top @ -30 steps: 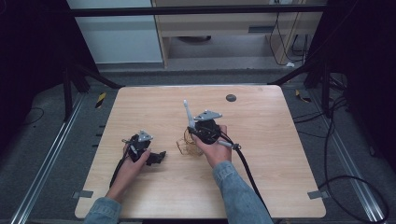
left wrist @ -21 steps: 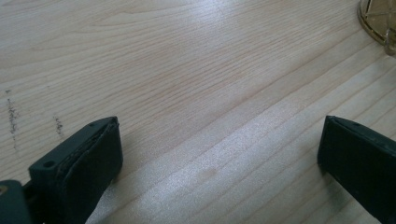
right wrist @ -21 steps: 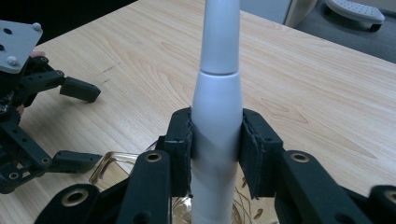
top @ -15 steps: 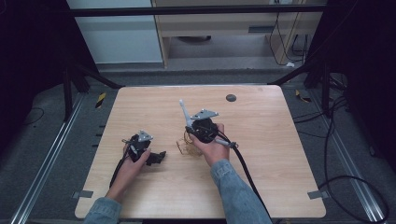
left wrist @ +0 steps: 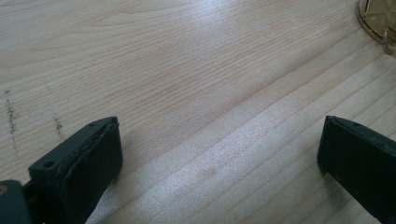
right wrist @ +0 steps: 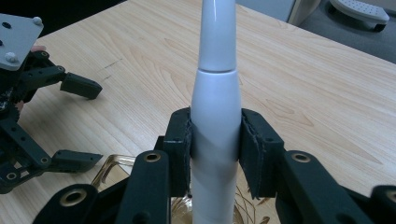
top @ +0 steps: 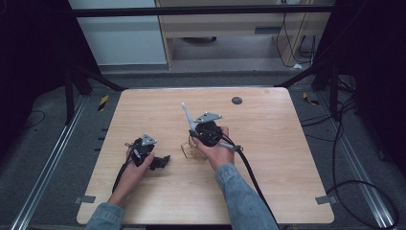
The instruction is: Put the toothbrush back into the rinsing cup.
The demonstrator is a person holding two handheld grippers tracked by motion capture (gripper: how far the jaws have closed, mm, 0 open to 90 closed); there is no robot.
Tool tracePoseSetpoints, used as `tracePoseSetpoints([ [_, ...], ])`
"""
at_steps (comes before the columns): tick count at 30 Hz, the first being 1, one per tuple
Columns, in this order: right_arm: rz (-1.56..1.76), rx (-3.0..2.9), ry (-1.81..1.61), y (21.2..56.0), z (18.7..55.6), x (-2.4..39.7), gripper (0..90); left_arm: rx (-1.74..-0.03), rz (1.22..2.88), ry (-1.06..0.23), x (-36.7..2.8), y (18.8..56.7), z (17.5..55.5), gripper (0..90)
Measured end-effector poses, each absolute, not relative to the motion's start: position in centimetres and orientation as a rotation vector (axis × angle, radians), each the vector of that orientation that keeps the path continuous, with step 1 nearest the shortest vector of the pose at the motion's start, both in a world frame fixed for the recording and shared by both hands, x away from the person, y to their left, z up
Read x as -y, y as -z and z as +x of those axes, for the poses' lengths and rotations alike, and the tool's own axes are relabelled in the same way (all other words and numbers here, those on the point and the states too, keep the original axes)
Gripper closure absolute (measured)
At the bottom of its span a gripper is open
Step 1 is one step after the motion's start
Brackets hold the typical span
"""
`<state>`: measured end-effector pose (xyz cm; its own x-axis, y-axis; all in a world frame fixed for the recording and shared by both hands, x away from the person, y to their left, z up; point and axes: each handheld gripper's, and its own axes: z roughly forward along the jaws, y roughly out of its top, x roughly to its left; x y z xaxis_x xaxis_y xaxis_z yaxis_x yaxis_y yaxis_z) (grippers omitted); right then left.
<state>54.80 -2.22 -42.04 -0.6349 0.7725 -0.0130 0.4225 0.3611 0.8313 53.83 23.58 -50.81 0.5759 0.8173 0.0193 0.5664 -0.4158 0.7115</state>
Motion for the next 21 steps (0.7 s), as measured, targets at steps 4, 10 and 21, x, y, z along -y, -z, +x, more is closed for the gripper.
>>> tracePoseSetpoints([
  [4,1.044,-2.225,-1.180,42.03,54.76,2.21,64.4,-1.098,2.138,-0.483,-23.58,50.81,53.83,0.0],
  [10,1.040,-2.225,-1.180,41.95,54.67,2.19,64.5,-1.097,2.138,-0.482,-23.58,50.81,53.83,0.0],
  [21,1.029,-2.227,-1.179,41.65,54.47,2.45,63.0,-1.096,2.140,-0.482,-23.60,50.81,53.82,0.0],
])
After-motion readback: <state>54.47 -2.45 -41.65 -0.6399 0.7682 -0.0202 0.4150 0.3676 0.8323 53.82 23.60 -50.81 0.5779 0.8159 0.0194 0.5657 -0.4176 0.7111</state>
